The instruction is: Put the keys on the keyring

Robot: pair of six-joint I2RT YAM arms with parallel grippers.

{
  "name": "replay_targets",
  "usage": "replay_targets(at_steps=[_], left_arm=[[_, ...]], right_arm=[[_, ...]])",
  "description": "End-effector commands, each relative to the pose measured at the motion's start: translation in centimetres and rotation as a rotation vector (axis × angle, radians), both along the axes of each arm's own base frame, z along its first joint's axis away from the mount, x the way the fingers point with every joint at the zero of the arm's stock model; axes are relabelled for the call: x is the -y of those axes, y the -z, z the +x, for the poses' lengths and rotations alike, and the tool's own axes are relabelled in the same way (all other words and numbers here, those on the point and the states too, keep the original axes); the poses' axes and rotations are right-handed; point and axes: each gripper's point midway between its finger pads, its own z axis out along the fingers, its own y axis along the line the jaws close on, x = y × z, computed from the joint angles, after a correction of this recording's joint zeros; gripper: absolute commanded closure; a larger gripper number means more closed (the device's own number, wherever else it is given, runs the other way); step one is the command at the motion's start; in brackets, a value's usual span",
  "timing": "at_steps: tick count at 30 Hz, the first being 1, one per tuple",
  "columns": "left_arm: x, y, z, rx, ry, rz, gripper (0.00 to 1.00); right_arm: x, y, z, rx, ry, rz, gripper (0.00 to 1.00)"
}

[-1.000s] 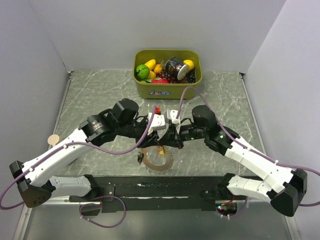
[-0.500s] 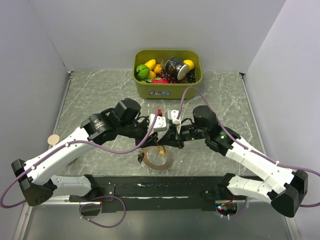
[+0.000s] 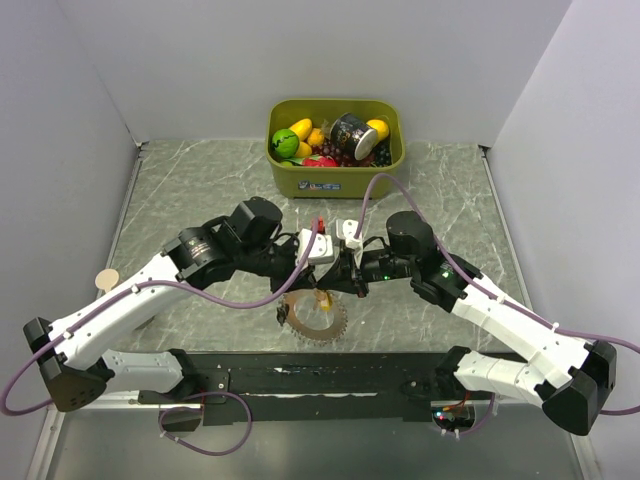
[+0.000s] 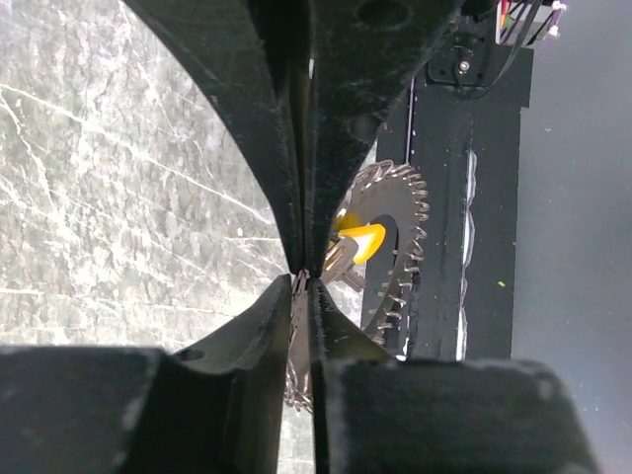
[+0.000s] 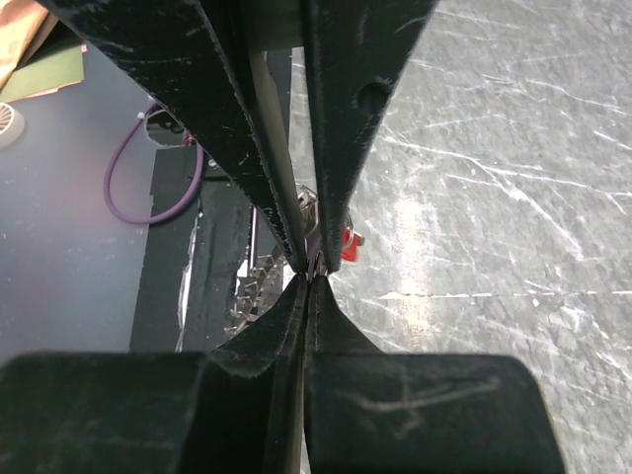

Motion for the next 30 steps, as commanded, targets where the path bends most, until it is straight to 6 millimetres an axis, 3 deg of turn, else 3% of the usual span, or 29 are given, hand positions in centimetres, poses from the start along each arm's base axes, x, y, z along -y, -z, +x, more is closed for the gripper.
replay_targets(at_steps=[1,8,11,20,24,30], left_arm=[[0.4,-0.9,0.5,0.029,0.007,-0.004,0.84],[1.0,-0.3,0.5,0.009,0.024,0.008,0.89],[1.1,-0.1,0.5,0.001,0.030,0.013,0.99],[1.2,0.4,0.6,-0.010,0.003,0.004,0.99],[1.2,-0.4,1.1,0.026,-0.046,-0.060,0.99],[0.8,-2.4,1.3,0.085,-0.109,-0.202,0.99]], right_arm=[[0.0,-2.6,-0.2,0.077,-0.013,0.077,1.00],[0.1,-2.6,-0.3,0.076,-0.018,0.078,1.00],[0.1,-2.6,-0.3,0.077,-0.014,0.080,1.00],[0.0,-2.7,-0.1,0.075,-0.003,0.090,1.00],[0.1,-2.7,0.1,0.073,0.016,0.100,1.00],[0.4,-2.9,0.2,0.084,0.043,0.112,0.92]])
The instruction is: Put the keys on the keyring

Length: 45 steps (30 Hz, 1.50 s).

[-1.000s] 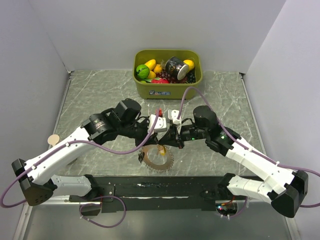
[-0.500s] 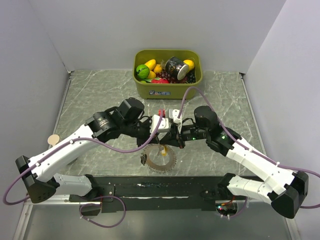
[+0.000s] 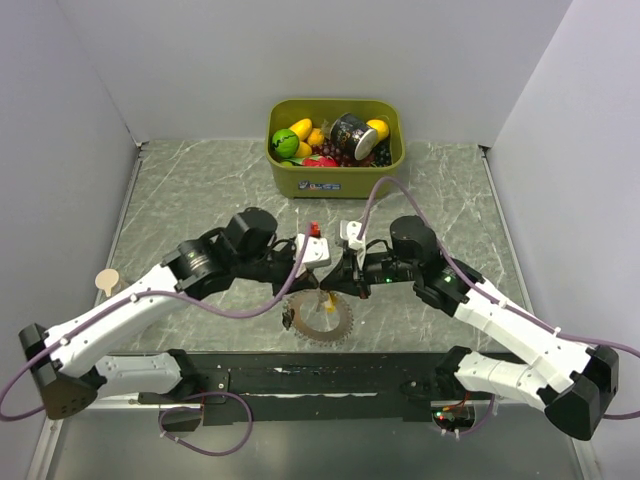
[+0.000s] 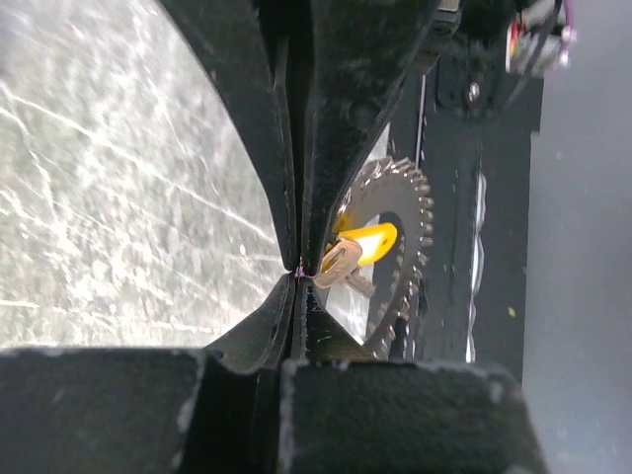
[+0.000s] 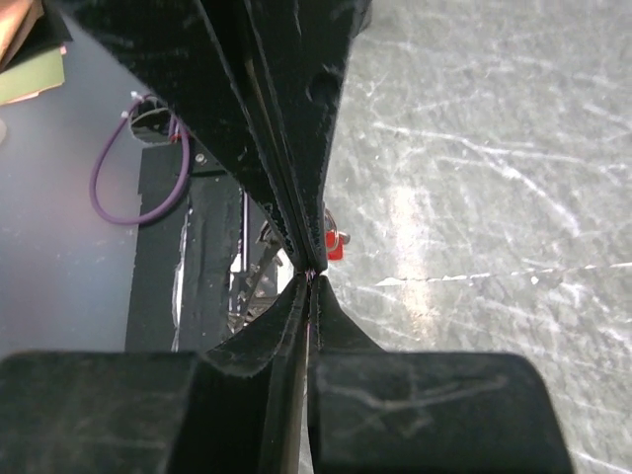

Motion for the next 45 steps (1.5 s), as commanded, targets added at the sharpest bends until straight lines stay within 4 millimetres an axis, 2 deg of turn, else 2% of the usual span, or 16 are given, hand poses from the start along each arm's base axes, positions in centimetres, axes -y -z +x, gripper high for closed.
replay_targets(at_steps=[1,6,7,8,10,11,13,15,16,17,22,29,35,39,45], left_arm=[[0.2,-3.6,1.1,0.088,-0.091,-0.161,0.99],[-0.2,-4.9,1.1,0.122,-0.129,-0.260,0.99],[-0.4,-5.3,1.0,0.132,-0.133,-0.280,0.99],[-0.5,-5.0,1.1,0.127,-0.145,-0.284,0.99],[-0.5,-5.8,1.0,0.140,-0.145,-0.323,0.99],[-0.5,-5.5,1.0,0.139,-0.146,-0.326,0.99],[-0.5,-6.3,0.9,0.155,-0.147,-0.366,0.99],[-0.5,-6.3,0.7,0.162,-0.139,-0.388,0.99],[-0.5,-7.1,0.6,0.183,-0.135,-0.423,0.99],[-0.6,-6.7,0.6,0.182,-0.134,-0.425,0.99],[-0.9,-7.5,-0.1,0.224,-0.111,-0.503,0.99],[-1.4,-8.7,-0.5,0.280,-0.104,-0.580,0.99],[-1.5,-9.1,-0.4,0.306,-0.107,-0.621,0.99],[-1.3,-8.9,-0.2,0.315,-0.109,-0.613,0.99],[-1.2,-8.6,0.4,0.322,-0.119,-0.581,0.99]], right_arm=[[-0.2,-4.1,-0.2,0.109,-0.004,0.121,0.87],[0.1,-4.2,0.1,0.115,0.025,0.131,0.71],[0.2,-4.5,0.0,0.122,0.028,0.139,0.63],[0.3,-4.6,0.1,0.128,0.038,0.147,0.57],[0.6,-5.1,0.2,0.140,0.061,0.164,0.46],[0.7,-5.0,0.4,0.144,0.075,0.167,0.42],[1.1,-5.5,0.6,0.157,0.104,0.188,0.34],[1.2,-6.0,0.7,0.166,0.114,0.206,0.30],[1.4,-6.1,0.7,0.168,0.122,0.209,0.28],[1.4,-6.1,0.8,0.164,0.129,0.210,0.28],[1.7,-6.9,0.9,0.152,0.145,0.229,0.28],[1.8,-8.5,0.0,0.106,0.099,0.260,0.28],[1.6,-9.3,-1.3,0.061,0.034,0.283,0.36],[1.4,-10.4,-1.3,0.055,0.031,0.309,0.45],[1.0,-10.6,-0.5,-0.007,0.068,0.285,0.53]])
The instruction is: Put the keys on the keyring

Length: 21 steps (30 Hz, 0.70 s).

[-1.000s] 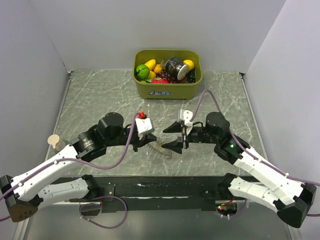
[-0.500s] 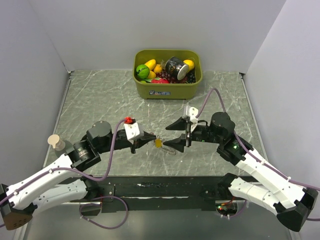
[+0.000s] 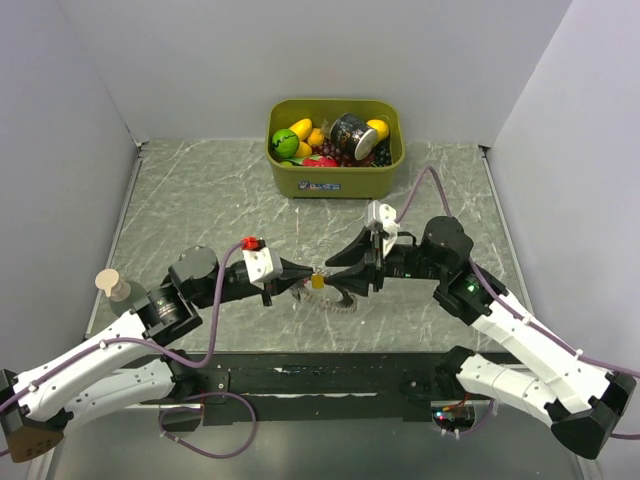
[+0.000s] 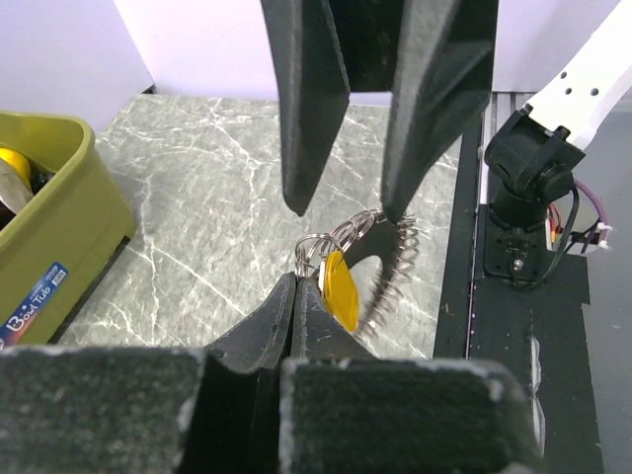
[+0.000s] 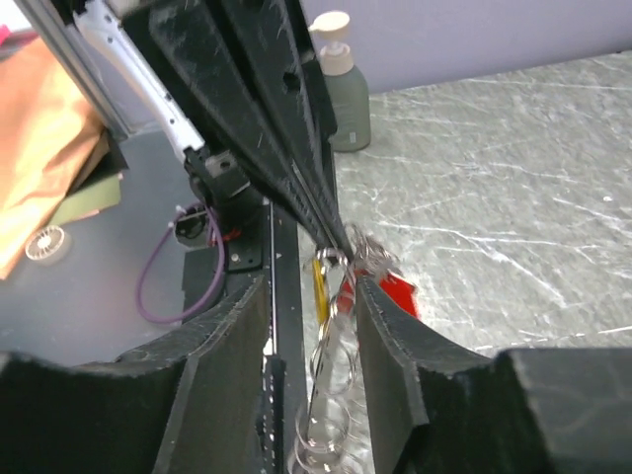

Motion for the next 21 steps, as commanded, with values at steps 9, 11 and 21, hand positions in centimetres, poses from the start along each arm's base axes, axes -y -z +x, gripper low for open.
replay_targets(at_steps=[9,11,21], left_arm=[[0.1,-2.6,1.5,0.070,-0.060,-0.039,0.99],[0.1,-2.5,1.7,0.069,-0.071,-0.035,0.99],[0.1,-2.2,2.8,0.056,-0.124,-0.007,0.99]], right_arm=[[-0.1,-2.9,3.5,-0.099,0.219,0.004,0.52],[-0.2,-2.2,3.6,-0.125,0.238,-0.026,0.52],[-1.3,0.3,5.2,-0.221,0.397,-0.183,0.62]])
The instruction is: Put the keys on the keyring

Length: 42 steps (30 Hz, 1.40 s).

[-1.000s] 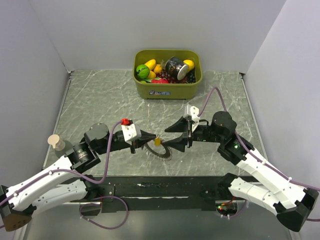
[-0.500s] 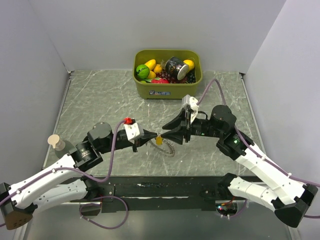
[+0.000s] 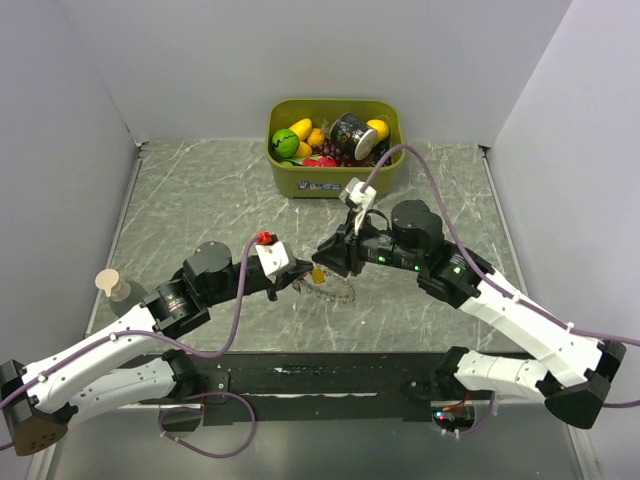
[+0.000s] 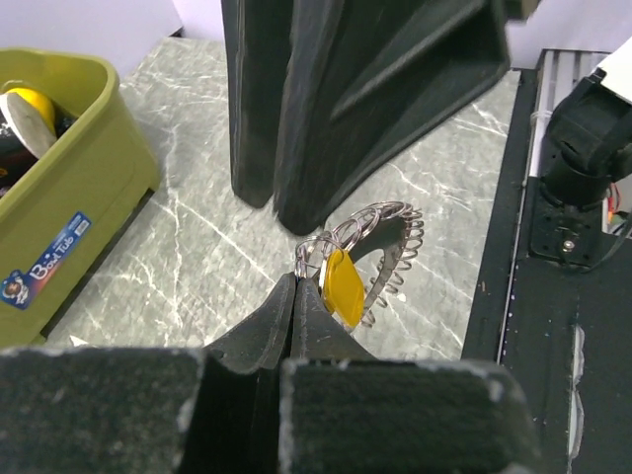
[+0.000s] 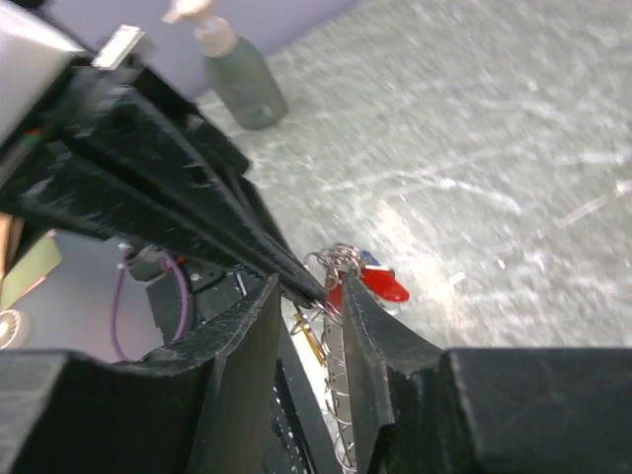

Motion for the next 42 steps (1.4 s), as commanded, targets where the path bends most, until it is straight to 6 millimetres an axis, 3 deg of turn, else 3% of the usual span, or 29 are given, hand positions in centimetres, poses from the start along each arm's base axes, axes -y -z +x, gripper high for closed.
replay_targets(at_steps=[1,8,25,28,30,42], left_arm=[[-0.1,-4.3,0.6,0.086,-0.029,-0.080,0.99],[-0.1,-4.0,0.8,0.081,-0.038,-0.073,0.99],[-0.4,-4.0,1.0,0.087,-0.058,-0.071,0.99],[-0.6,-4.0,1.0,0.090,-0.062,-0.075,0.99],[-0.6,-4.1,0.9,0.090,-0.061,-0.078,0.99],[-0.8,-4.7,0.0,0.116,-0.023,-0.100,0.99]], right_arm=[[0.3,0.0,1.3,-0.032,0.117,-0.051,0.62],[0.3,1.3,1.6,-0.059,0.143,-0.118,0.66],[-0.4,1.0,-0.3,-0.064,0.031,-0.083,0.78],[-0.3,1.0,-0.4,-0.060,0.029,-0.079,0.87],[-0.2,1.1,-0.2,-0.060,0.042,-0.079,1.00],[0.9,1.6,0.9,-0.065,0.123,-0.077,1.00]])
